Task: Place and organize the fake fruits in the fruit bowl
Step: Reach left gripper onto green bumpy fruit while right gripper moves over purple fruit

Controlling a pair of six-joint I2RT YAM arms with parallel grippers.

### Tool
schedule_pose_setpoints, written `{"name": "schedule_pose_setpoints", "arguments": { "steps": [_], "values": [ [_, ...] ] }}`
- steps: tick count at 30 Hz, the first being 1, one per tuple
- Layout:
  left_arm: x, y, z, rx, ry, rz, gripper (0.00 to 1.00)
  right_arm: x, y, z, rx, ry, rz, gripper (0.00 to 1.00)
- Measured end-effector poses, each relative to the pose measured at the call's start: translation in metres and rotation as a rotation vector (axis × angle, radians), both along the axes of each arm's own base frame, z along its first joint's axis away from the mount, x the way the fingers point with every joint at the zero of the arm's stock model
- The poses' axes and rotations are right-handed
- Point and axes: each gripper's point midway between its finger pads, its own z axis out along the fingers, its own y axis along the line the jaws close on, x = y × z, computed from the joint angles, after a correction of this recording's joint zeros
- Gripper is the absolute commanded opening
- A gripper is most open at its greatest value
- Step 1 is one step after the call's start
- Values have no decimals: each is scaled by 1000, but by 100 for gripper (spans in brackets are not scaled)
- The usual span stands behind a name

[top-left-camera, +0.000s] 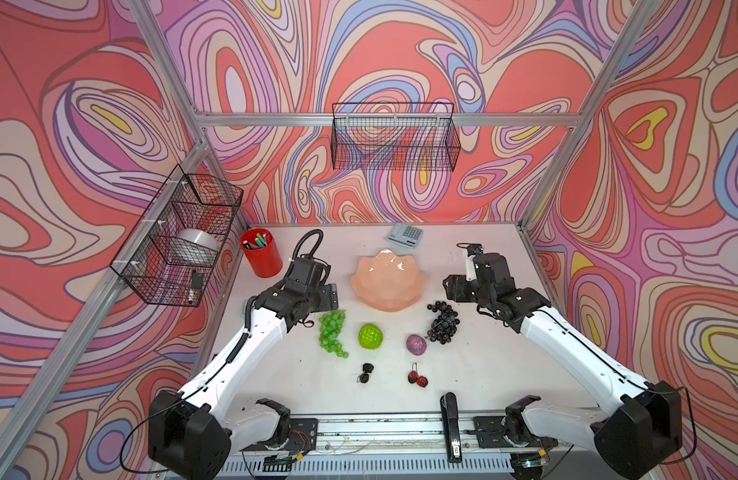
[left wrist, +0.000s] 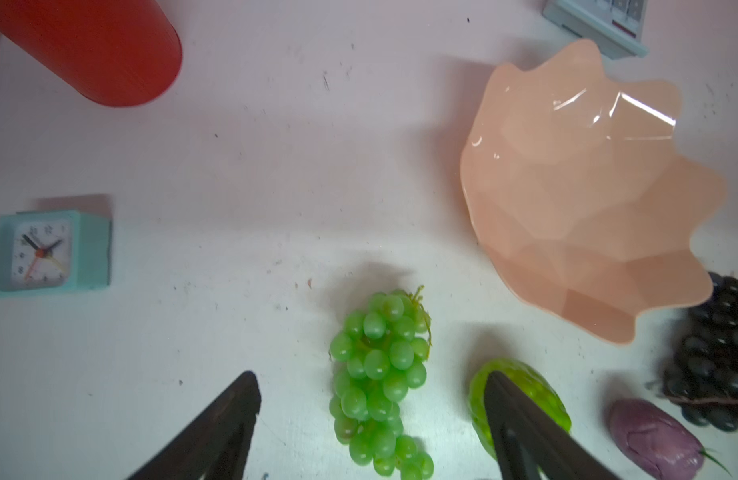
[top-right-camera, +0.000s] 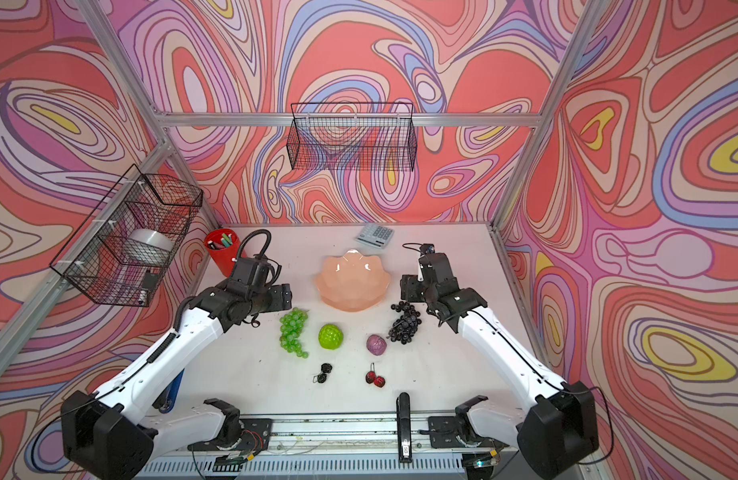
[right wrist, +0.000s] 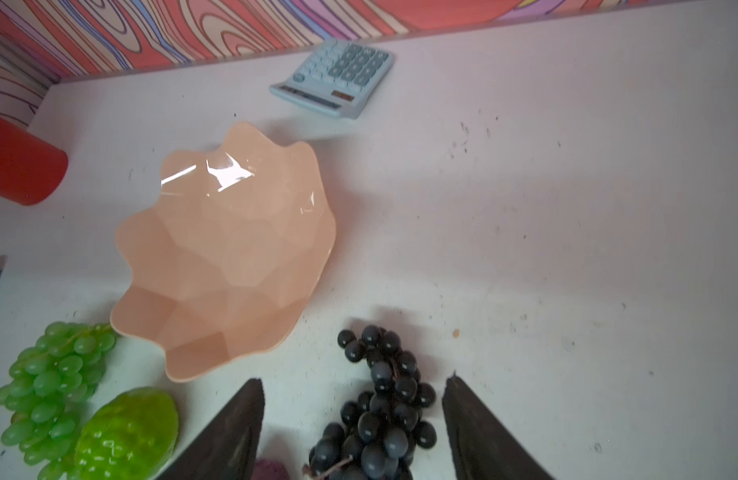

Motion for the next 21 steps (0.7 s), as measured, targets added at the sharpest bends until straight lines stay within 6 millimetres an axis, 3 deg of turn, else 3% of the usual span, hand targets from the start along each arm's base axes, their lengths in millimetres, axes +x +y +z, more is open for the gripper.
{"name": "schedule_pose_setpoints", "arguments": {
  "steps": [5,12,21],
  "values": [
    [-27,-17,-25,-32,119,-64,77,-19,4,-14,-8,88,7,62],
    [-56,-57,-34,-64,211,-211,78,-36,28,-44,-28,206,68,59],
    [-67,-120,-39,-40,281,-374,82,-44,36,-54,-16,242,90,61]
  ]
}}
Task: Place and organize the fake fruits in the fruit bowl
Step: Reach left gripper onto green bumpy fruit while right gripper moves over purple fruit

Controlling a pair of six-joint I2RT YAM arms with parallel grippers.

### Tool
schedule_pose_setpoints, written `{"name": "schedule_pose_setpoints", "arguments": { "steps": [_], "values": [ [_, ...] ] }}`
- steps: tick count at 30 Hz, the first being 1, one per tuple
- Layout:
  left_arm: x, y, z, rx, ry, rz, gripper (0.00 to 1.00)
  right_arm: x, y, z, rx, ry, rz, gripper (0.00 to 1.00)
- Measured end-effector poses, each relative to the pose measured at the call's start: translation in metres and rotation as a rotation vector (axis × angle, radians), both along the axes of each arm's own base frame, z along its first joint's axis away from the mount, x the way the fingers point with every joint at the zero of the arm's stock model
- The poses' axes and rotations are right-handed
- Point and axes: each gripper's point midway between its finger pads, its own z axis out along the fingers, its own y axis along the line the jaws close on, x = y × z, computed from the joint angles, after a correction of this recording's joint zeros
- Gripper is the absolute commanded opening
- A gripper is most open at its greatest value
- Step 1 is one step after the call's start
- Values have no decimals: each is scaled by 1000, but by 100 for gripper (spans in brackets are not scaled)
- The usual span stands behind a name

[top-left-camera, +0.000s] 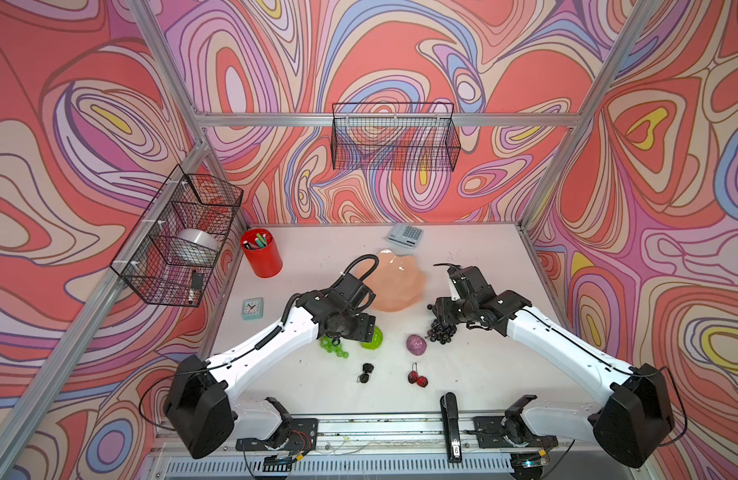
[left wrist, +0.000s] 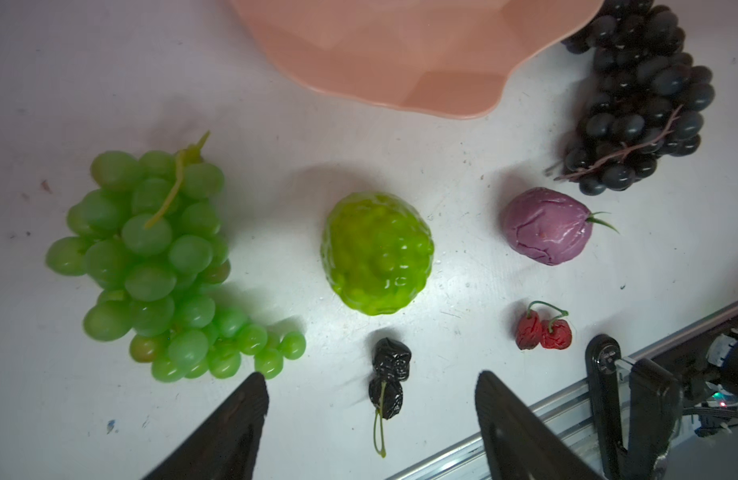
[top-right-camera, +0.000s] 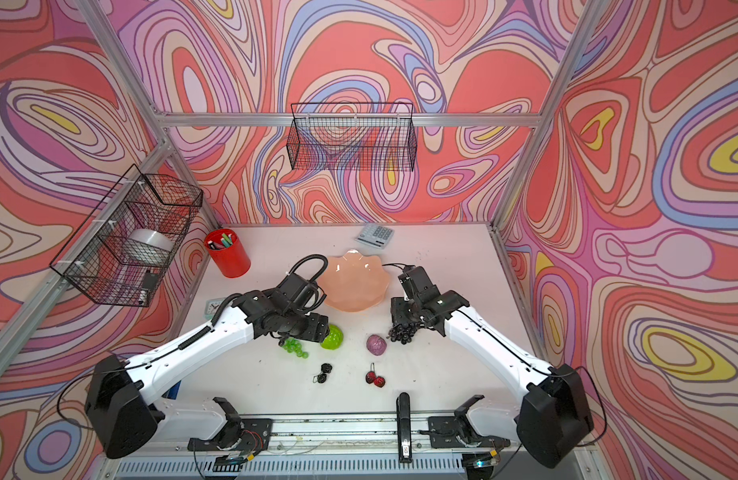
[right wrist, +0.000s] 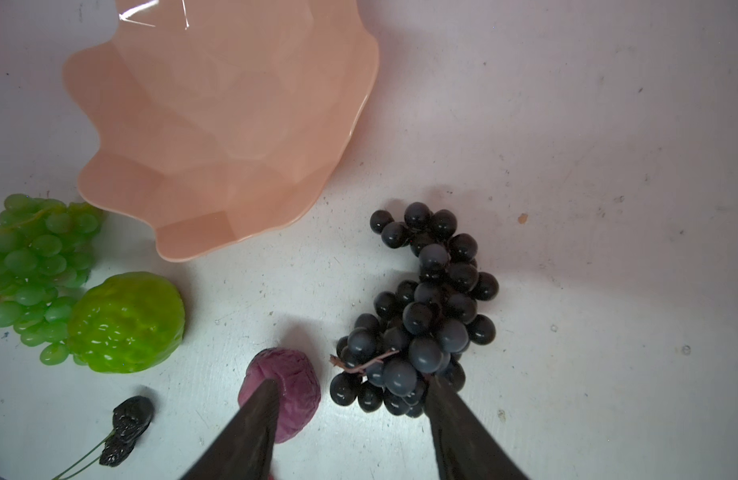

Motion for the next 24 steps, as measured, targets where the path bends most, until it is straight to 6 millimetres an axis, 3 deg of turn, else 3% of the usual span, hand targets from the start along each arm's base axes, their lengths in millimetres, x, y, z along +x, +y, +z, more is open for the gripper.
{"name": "schedule_pose_setpoints", "arguments": {
  "steps": [9,24],
  "values": [
    [17,-23,-31,71,73,-27,87,-7,17,-5,51,12,37,63],
    [18,-23,-84,172,170,-57,85,-14,22,-18,77,24,43,64]
  ]
}}
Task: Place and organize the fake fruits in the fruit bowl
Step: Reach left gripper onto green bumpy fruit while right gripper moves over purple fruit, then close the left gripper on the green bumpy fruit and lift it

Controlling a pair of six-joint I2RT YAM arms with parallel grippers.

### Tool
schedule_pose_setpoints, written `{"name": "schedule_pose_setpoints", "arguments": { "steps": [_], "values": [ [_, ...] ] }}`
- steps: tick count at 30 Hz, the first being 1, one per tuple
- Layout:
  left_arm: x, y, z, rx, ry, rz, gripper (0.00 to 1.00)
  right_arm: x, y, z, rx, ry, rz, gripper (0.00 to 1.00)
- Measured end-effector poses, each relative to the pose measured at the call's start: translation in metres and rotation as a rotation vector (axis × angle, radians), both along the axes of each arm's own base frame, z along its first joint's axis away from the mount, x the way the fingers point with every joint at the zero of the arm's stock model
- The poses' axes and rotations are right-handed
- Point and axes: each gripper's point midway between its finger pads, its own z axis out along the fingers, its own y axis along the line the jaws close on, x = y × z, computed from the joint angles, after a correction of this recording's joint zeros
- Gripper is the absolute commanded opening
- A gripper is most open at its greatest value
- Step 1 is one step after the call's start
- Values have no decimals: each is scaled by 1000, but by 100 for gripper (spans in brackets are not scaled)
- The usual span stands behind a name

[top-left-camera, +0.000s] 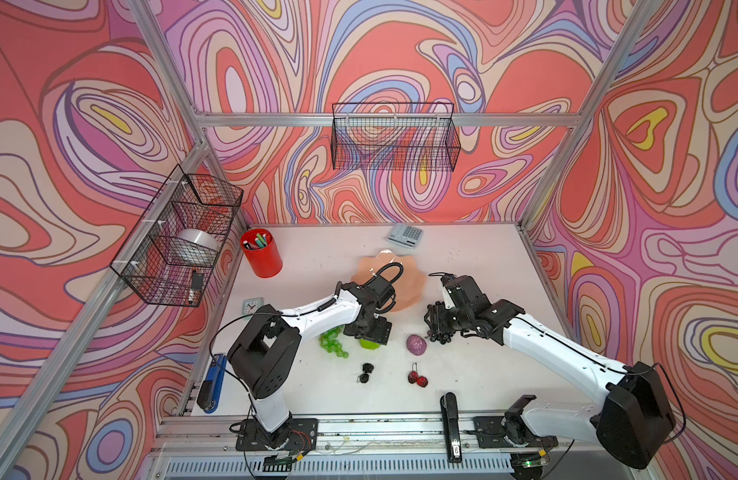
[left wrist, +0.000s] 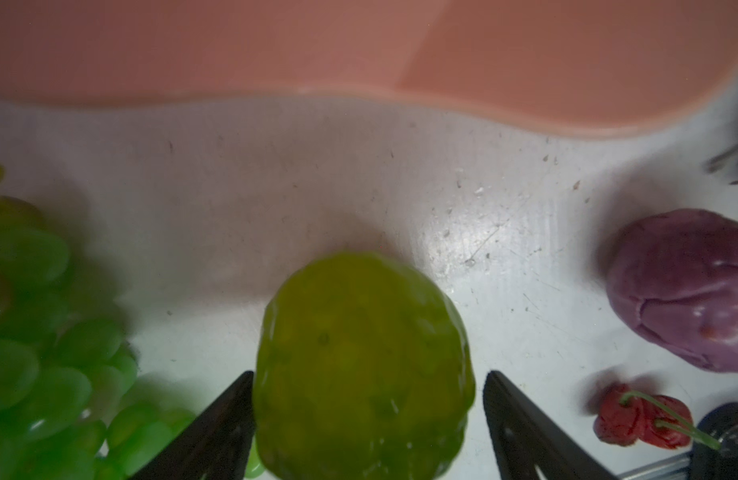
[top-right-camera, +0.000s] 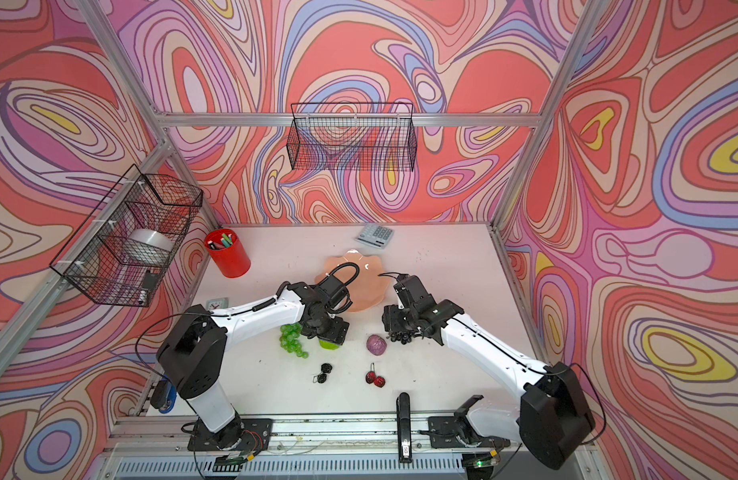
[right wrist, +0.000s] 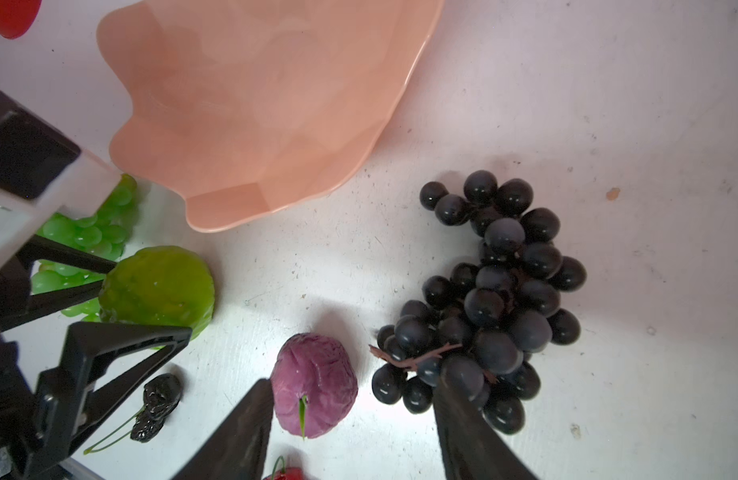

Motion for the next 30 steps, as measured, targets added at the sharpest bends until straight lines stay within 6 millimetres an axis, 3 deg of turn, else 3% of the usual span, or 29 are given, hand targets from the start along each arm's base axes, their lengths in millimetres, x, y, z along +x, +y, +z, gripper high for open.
{"name": "schedule_pose_setpoints", "arguments": {
  "steps": [13,19,21,24,30],
  "values": [
    [6,-7,-7,-19,-11,0,60,1,1,1,3,-3,0,64],
    [6,-7,-5,-22,-11,3,39,2,1,2,7,-9,1,64],
    [6,-6,-1,-29,-15,3,39,3,2,2,10,-13,1,64],
    [6,-4,15,-51,-37,6,39,3,2,3,11,-16,1,64],
    [9,10,72,-144,-120,37,39,6,4,3,14,-24,4,64]
  ]
}}
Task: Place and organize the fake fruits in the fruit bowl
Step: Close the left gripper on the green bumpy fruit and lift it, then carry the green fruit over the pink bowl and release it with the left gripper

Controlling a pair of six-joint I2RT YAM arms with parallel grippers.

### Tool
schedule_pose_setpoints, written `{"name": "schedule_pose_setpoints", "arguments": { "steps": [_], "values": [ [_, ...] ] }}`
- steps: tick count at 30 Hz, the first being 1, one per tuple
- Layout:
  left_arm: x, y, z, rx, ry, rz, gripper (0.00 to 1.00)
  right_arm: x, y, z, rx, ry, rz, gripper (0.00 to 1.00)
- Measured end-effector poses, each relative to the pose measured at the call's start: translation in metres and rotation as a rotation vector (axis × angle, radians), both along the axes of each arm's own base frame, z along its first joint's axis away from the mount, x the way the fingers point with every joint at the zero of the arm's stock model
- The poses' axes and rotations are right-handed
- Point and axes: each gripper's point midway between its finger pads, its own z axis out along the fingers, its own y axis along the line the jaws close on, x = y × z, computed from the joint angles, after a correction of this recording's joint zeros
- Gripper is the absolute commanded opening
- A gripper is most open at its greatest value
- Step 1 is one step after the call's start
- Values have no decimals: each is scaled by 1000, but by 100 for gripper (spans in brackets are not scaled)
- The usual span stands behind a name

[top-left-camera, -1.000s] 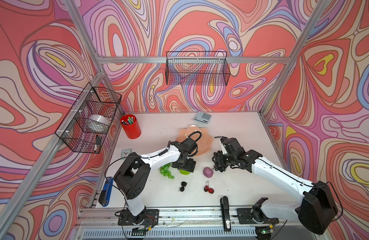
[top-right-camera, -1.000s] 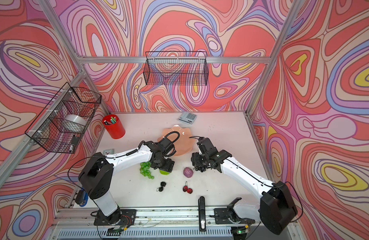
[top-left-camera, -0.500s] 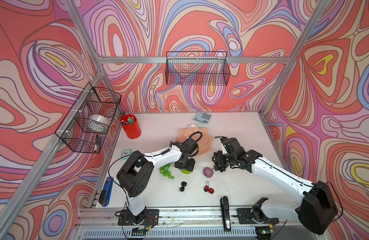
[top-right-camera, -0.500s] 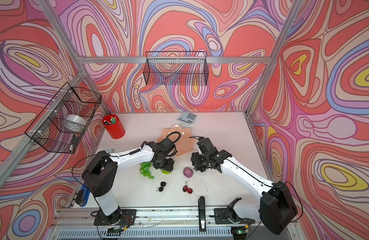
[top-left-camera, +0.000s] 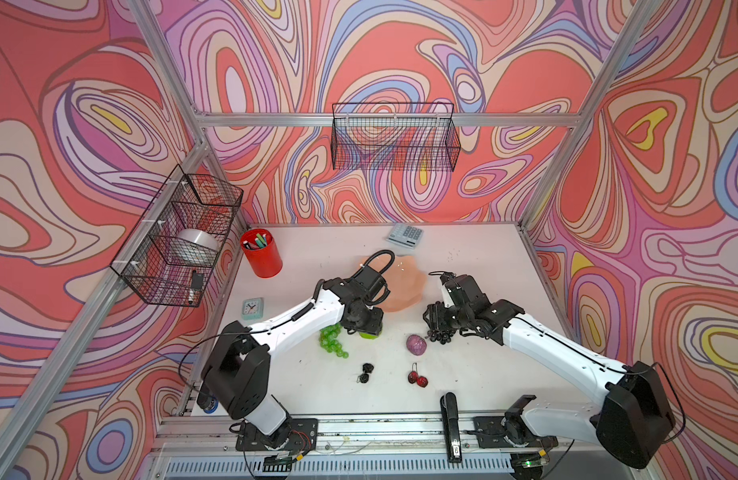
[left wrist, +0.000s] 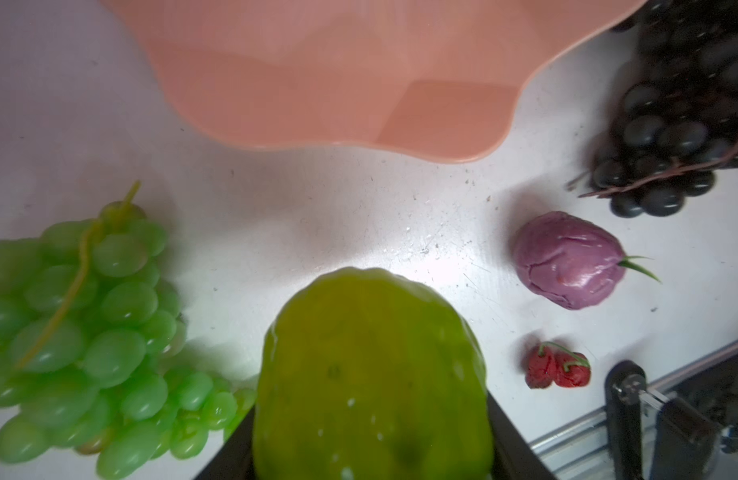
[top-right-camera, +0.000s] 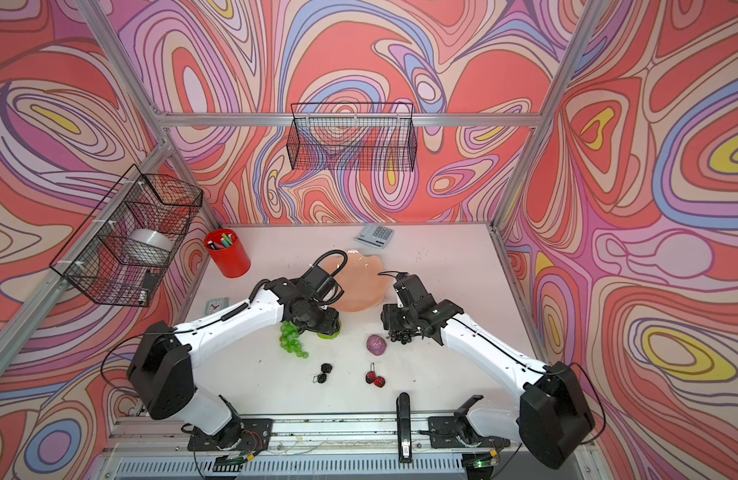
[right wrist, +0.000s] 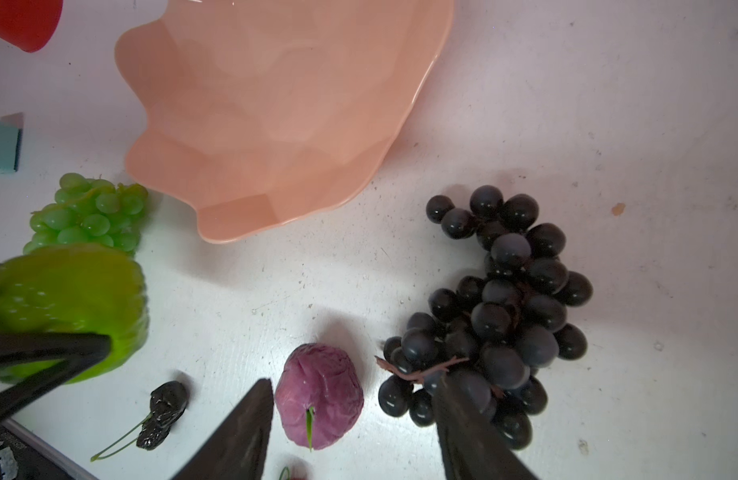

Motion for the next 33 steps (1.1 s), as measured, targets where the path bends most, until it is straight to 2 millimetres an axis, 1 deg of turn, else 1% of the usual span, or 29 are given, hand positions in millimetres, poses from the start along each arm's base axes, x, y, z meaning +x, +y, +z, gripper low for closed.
{"name": "schedule_pose_setpoints", "arguments": {
  "steps": [2,3,5,7,9,12,14,16,19,22,26,33],
  "values": [
    [7,2,16,-28,-17,16,39,1,1,-1,-2,-1,3,64],
    [14,2,24,-45,-30,24,39,2,2,-2,-3,-3,6,64],
    [30,-2,40,-73,-53,34,38,3,2,-3,-5,-5,10,64],
    [52,-10,55,-98,-85,40,38,4,3,-2,-6,-9,15,64],
    [71,-19,65,-114,-113,34,38,5,3,-2,-8,-12,19,64],
    [98,-37,69,-121,-141,18,38,8,7,2,-7,-22,32,64],
    [118,-47,65,-107,-162,13,37,10,10,4,-9,-27,47,64],
    [139,-56,56,-88,-179,15,36,11,15,5,-18,-27,69,64],
    [164,-70,36,-67,-184,12,36,8,25,4,-30,-24,105,64],
    [183,-75,15,-42,-176,20,36,0,31,2,-40,-15,134,64],
    [200,-77,-3,-30,-168,35,36,-6,35,-1,-45,-8,151,65],
    [212,-63,-19,-16,-148,72,36,-14,31,-15,-63,24,152,65]
  ]
}}
